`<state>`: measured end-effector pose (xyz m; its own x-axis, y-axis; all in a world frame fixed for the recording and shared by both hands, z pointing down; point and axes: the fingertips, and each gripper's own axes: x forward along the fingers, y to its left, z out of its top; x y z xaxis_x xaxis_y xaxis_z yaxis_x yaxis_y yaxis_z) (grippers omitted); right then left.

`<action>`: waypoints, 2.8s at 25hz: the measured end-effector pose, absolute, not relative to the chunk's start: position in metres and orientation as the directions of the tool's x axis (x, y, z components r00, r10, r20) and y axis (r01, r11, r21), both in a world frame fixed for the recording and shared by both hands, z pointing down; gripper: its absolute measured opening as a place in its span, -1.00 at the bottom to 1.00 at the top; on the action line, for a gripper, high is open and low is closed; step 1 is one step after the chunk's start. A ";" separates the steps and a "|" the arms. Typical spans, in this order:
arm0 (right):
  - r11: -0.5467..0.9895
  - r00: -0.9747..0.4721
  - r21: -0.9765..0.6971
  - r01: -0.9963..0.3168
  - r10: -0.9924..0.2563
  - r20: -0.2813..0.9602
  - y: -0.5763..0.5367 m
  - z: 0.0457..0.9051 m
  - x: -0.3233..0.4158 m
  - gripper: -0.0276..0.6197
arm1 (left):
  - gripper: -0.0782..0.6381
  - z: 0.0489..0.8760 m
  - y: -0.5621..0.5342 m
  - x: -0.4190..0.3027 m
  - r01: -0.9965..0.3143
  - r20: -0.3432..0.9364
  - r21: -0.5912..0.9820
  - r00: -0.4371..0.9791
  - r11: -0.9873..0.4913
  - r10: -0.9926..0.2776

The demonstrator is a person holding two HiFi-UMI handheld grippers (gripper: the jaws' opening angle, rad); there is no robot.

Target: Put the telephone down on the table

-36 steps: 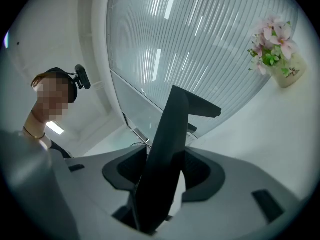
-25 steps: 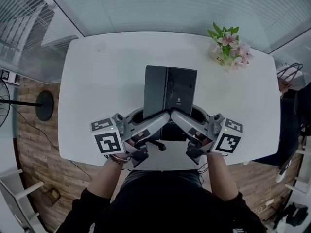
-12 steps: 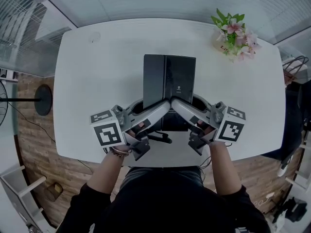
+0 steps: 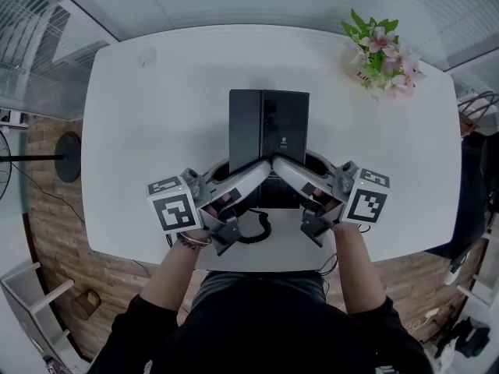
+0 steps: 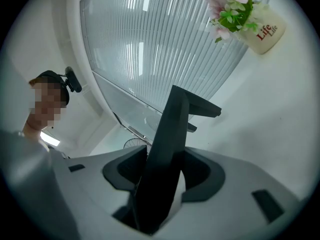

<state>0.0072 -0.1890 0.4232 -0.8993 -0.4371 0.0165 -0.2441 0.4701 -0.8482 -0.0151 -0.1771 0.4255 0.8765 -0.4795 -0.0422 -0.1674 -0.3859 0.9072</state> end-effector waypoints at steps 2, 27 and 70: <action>0.463 -0.900 -0.852 -0.243 -0.436 0.019 -0.190 0.426 0.007 -0.29 | -0.24 0.428 -0.178 -0.015 -0.171 -0.036 0.909 0.877 -0.381 -0.479; 0.382 -0.901 -0.891 -0.245 -0.429 0.065 -0.190 0.453 0.006 -0.29 | -0.24 0.454 -0.177 -0.016 -0.173 0.010 0.945 0.864 -0.279 -0.504; 0.390 -0.838 -0.767 -0.509 -0.428 0.338 -0.179 0.473 0.021 -0.20 | -0.12 0.478 -0.168 -0.019 -0.489 0.328 0.816 0.830 -0.307 -0.452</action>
<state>0.0213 -0.1794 0.4729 -0.8380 -0.4282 0.3384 -0.5092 0.3904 -0.7670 -0.0185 -0.1677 0.4777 0.8298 -0.4515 0.3280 -0.4895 -0.3066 0.8164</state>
